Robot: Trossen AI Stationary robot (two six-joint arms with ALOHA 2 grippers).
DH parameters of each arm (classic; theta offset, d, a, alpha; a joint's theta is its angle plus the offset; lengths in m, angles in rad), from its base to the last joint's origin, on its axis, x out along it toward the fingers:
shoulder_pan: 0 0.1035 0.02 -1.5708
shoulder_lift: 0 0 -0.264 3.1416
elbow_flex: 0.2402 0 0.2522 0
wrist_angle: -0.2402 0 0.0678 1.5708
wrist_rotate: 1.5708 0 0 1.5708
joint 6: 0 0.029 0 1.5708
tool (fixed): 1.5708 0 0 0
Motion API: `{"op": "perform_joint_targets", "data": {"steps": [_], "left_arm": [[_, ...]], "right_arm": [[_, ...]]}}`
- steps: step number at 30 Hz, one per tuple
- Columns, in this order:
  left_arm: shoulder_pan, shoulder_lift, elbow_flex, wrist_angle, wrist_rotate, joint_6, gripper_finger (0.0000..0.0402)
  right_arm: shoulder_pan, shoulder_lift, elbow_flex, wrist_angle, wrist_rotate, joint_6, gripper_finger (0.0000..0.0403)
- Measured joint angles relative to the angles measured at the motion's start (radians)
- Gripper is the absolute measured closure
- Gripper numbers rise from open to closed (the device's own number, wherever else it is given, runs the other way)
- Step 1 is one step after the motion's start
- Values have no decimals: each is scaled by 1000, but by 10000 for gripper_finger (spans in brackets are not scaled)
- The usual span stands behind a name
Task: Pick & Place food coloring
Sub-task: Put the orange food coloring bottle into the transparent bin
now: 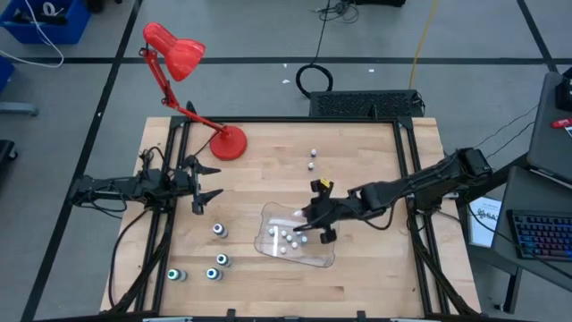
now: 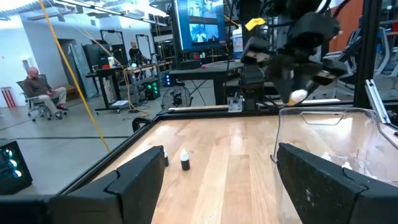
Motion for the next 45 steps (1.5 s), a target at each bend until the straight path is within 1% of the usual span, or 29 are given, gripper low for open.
{"op": "perform_joint_targets", "data": {"steps": [5, 10, 12, 16, 19, 22, 24, 26, 27, 28, 30, 32, 33, 35, 36, 38, 40, 42, 43, 45], "left_arm": [[0, 0, 0, 72, 0, -1, 96], [0, 0, 0, 136, 1, -50, 96], [0, 0, 0, 151, 1, -71, 96], [0, 0, 0, 143, 1, -62, 96], [0, 0, 0, 112, -11, -65, 96], [0, 0, 0, 102, 4, -130, 96], [0, 0, 0, 108, 51, -188, 96], [0, 0, 0, 106, 106, -185, 96], [-1, 6, 0, 108, 110, -175, 96], [-1, 13, 0, 112, 94, -182, 96], [0, 37, 0, 128, -7, -241, 96], [0, 91, 0, 150, -99, -293, 96], [0, 129, 0, 163, -119, -304, 96], [0, 220, 0, 225, -126, -321, 96], [0, 277, 2, 268, -128, -331, 96], [0, 407, 28, 303, -131, -339, 96], [0, 547, 87, 306, -131, -330, 96], [0, 693, 181, 287, -127, -288, 96], [0, 766, 235, 270, -114, -258, 96], [0, 894, 353, 224, -55, -183, 96]], "right_arm": [[5, 0, -2, 81, 0, -36, 357], [-3, 1, -112, 324, -4, -88, 357], [-14, 2, -151, 405, -33, -94, 357], [-49, -1, -218, 550, -127, -84, 357], [-68, 0, -265, 640, -133, -90, 357], [-89, 0, -286, 671, -148, -104, 359], [-105, 0, -296, 667, -181, -109, 359], [-115, 0, -299, 670, -190, -114, 359], [-120, 0, -299, 672, -189, -125, 359], [-124, 0, -299, 672, -189, -138, 359], [-132, 0, -299, 674, -190, -164, 359], [-146, 0, -299, 689, -231, -184, 359], [-155, 0, -299, 696, -259, -191, 359], [-171, 0, -299, 712, -309, -199, 359], [-179, 0, -299, 717, -322, -201, 359], [-194, 0, -299, 723, -338, -206, 359], [-208, 0, -299, 723, -338, -206, 359], [-219, 0, -299, 723, -338, -199, 359], [-223, 0, -299, 725, -338, -194, 359], [-227, 0, -299, 729, -338, -191, 359]]}}
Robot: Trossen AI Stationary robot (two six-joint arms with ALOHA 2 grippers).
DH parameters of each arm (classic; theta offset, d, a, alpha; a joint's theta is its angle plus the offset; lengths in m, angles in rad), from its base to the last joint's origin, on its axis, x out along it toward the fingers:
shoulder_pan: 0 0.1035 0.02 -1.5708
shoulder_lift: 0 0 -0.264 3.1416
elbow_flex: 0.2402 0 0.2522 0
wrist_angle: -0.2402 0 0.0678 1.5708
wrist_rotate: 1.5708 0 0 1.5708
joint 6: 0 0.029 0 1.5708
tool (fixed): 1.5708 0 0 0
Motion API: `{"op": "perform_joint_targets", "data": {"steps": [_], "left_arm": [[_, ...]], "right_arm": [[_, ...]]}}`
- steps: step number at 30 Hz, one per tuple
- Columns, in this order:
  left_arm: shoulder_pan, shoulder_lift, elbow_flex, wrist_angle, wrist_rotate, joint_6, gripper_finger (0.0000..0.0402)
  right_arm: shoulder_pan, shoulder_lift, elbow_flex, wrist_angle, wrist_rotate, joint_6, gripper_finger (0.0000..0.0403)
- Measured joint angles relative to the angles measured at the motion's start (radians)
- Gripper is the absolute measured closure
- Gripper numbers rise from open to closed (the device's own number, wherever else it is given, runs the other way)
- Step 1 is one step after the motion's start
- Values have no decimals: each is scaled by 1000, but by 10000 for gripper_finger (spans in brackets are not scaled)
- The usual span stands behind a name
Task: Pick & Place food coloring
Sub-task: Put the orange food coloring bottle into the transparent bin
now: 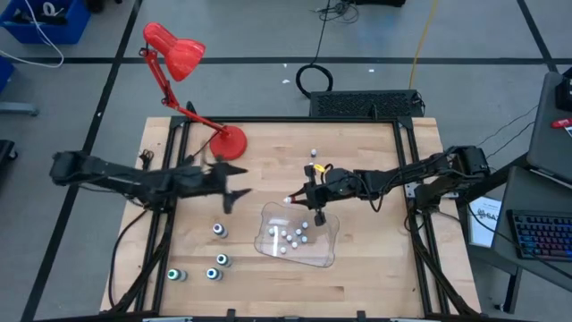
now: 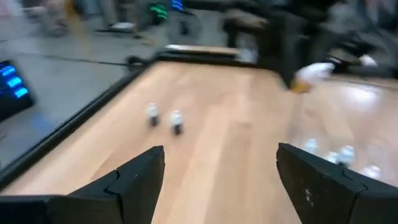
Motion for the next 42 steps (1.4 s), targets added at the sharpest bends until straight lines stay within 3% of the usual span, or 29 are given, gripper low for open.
{"op": "perform_joint_targets", "data": {"steps": [3, 8, 14, 20, 37, 42], "left_arm": [[-6, 156, 195, -90, 97, 94, 96], [-19, 351, 461, -419, 103, 128, 96], [-87, 494, 618, -504, 97, 177, 96], [-132, 583, 709, -520, 5, 254, 96], [-104, 655, 736, -553, -42, 282, 97], [-113, 655, 736, -569, -42, 287, 124]], "right_arm": [[1, 0, 0, 1, 0, 7, 359], [1, 0, 0, -5, 0, 29, 359], [3, 13, 0, 1, 0, 33, 359], [3, 61, -1, 27, 0, 31, 360], [2, 87, -1, 69, 0, 23, 361], [1, 87, -1, 69, 0, 21, 361]]}}
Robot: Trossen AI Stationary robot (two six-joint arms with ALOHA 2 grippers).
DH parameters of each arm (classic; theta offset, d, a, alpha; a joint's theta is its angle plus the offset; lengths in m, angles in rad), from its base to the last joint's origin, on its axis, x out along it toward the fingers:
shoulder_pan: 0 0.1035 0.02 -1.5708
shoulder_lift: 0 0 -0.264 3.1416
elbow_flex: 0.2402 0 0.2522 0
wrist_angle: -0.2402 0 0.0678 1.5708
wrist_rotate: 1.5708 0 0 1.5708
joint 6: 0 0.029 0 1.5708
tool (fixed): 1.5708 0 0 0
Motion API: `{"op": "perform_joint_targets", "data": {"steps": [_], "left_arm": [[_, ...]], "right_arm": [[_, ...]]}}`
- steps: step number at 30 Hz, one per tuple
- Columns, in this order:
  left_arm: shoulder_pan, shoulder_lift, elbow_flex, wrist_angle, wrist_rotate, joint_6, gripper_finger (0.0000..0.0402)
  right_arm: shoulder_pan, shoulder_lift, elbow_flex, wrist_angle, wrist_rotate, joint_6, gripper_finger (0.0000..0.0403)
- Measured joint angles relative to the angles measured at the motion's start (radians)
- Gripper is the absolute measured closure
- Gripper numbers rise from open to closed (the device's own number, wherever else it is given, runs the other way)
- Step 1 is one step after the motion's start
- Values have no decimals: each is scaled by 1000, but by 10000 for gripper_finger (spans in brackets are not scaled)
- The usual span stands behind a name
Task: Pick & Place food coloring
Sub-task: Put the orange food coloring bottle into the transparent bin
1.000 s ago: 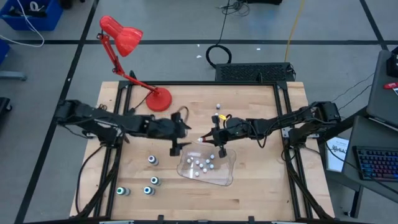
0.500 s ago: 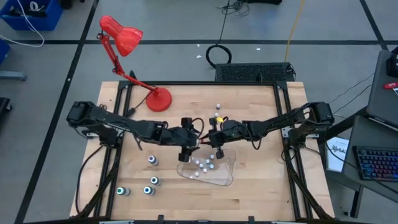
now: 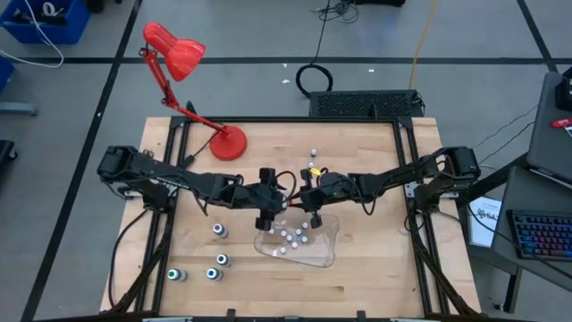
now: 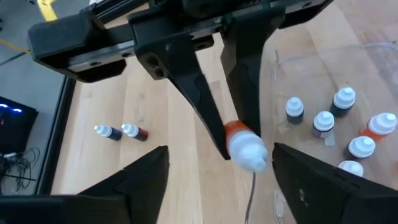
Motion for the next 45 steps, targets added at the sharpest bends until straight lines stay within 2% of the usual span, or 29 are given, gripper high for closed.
{"op": "perform_joint_targets", "data": {"steps": [7, 12, 22, 37, 45], "left_arm": [[-25, 0, 0, 7, 30, -37, 198], [-27, 22, -1, 10, 47, -79, 228], [-18, 23, -2, 41, 21, -63, 225], [-19, 23, -2, 24, 1, -22, 259], [-20, 22, -2, 21, -27, -22, 257]], "right_arm": [[0, 0, 0, 0, 0, -4, 361], [0, 0, 0, -3, -2, -3, 361], [0, 0, 0, 7, 0, -1, 361], [0, 0, 0, 6, 0, 0, 361], [0, 0, 0, 5, 0, 0, 361]]}}
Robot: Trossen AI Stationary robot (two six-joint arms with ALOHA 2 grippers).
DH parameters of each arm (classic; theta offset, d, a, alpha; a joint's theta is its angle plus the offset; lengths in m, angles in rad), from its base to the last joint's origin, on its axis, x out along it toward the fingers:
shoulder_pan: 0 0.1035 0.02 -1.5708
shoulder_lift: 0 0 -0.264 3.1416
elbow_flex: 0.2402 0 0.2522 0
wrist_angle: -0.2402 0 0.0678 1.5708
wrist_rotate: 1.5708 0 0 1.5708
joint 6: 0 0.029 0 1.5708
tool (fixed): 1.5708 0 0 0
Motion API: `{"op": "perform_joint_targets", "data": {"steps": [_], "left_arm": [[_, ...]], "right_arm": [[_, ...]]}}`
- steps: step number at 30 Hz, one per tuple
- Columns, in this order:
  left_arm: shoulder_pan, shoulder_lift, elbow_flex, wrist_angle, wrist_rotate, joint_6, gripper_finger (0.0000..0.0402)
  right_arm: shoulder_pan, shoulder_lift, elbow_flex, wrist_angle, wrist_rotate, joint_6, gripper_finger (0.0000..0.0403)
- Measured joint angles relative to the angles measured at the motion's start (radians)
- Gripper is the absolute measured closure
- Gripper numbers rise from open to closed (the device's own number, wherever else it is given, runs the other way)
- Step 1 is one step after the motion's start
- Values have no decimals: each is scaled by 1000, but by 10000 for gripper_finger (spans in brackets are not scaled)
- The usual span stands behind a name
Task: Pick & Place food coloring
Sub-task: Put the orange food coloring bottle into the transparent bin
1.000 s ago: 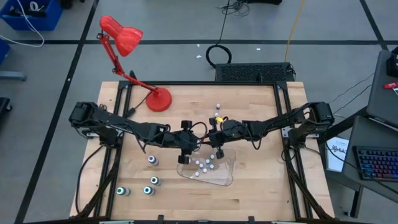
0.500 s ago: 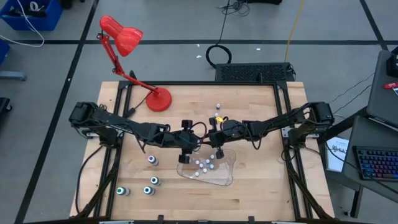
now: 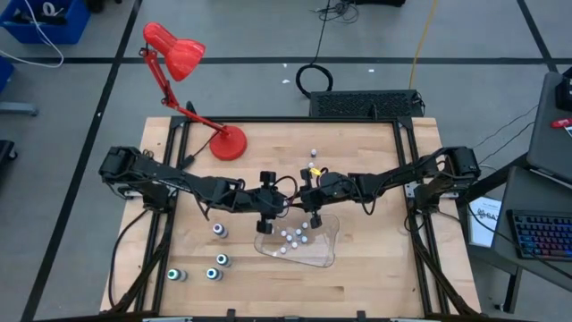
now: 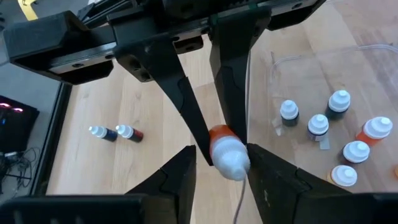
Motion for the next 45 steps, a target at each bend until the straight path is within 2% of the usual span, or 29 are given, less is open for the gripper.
{"op": "perform_joint_targets", "data": {"steps": [8, 17, 24, 29, 37, 40, 45], "left_arm": [[0, 0, 0, -3, 1, 0, 279], [0, 0, 0, -12, 1, -4, 345], [-6, -4, 0, -10, -1, 1, 345], [-28, -27, 0, -34, -20, -7, 347], [-60, -81, 2, -199, -23, -206, 348], [-66, -88, 0, -281, -6, -246, 348], [-55, -76, 52, -370, 117, -279, 348]], "right_arm": [[0, 0, 0, -1, 0, 0, 361], [0, -1, 0, -8, 1, 21, 359], [0, -1, 0, -5, 1, 42, 273], [0, -1, 0, -6, 7, 42, 243], [0, -109, 1, -138, 235, 31, 243], [0, -170, 2, -168, 269, 27, 245], [-1, -264, 1, -235, 269, -7, 246]]}}
